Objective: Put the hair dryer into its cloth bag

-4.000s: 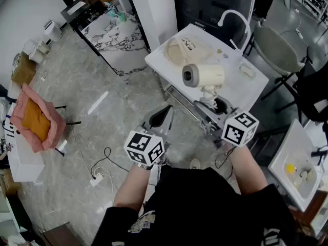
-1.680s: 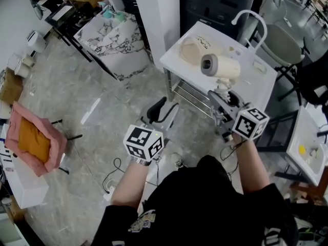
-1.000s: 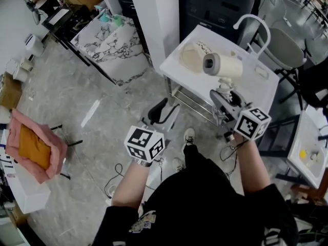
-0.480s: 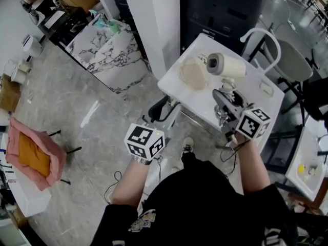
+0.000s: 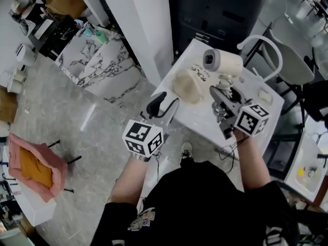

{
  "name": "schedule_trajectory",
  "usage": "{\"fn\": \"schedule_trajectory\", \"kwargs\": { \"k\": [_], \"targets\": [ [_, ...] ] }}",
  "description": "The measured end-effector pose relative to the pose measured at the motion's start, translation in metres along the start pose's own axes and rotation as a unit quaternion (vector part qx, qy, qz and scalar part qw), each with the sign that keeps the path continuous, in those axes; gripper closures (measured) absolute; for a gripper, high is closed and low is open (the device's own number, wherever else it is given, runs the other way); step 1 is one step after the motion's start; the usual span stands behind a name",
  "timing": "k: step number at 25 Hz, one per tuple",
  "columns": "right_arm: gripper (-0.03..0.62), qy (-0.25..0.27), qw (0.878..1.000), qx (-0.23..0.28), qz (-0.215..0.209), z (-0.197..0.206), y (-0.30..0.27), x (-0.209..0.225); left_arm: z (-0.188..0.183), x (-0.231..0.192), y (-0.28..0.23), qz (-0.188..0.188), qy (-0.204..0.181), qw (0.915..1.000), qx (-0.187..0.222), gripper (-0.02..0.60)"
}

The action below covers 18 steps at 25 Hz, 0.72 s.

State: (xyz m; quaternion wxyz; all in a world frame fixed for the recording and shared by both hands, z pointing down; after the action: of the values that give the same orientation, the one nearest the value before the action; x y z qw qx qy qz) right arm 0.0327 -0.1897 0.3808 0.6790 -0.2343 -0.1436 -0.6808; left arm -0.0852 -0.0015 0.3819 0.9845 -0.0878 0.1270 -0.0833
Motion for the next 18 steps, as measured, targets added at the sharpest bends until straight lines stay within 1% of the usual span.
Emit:
{"fn": "schedule_trajectory", "kwargs": {
  "k": [3,10,14,18],
  "targets": [
    [0.352,0.005,1.0,0.003,-0.009,-0.01,-0.006,0.009,-0.003,-0.002,-0.019,0.004,-0.004,1.0,0.0,0.407],
    [0.352,-0.007,1.0,0.005,0.0,-0.02,-0.011,0.038,-0.012,-0.006,-0.054,0.011,-0.01,0.9999,-0.006,0.407],
    [0.352,-0.006,1.0,0.009,-0.005,-0.027,-0.018,0.045,-0.015,-0.011,-0.066,0.012,-0.014,0.9998,-0.01,0.407],
    [0.352,-0.02,1.0,0.011,0.007,-0.027,-0.022,0.055,-0.019,-0.02,-0.074,0.012,-0.016,0.9997,-0.014,0.407]
  ]
}}
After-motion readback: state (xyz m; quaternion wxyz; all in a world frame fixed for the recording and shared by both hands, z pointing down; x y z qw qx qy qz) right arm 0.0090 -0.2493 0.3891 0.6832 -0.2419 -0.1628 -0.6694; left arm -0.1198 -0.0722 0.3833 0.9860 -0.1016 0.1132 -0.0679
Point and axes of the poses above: the fingertips, and each gripper's own axes: y backward along the fingers, x to its right, z out of its underside, the point moved 5 cm from there along y, backward along the fingers, and after that the axes turned 2 degrees about -z, right-handed, at the moved point
